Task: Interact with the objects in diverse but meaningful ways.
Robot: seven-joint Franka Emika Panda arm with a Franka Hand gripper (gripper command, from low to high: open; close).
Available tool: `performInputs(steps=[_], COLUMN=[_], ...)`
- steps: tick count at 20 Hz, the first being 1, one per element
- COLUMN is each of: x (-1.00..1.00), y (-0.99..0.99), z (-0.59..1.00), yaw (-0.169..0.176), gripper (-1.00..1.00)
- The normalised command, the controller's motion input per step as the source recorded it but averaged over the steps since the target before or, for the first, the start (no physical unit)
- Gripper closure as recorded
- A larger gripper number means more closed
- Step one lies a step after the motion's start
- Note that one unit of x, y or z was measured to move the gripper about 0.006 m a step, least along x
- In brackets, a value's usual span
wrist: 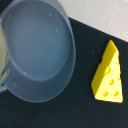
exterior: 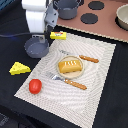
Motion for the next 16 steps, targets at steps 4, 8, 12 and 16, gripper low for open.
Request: performInputs(steps=[4, 8, 12, 16], x=[-0.18, -0.16, -0.07, 0.0], y=[-0.82, -0.81, -0.77, -0.55], z=[0.0, 0.0, -0.02, -0.16], yaw=[-0.011, -0.021, -0.042, -0.062], gripper=[-1.0, -1.0, -1.0, -1.0])
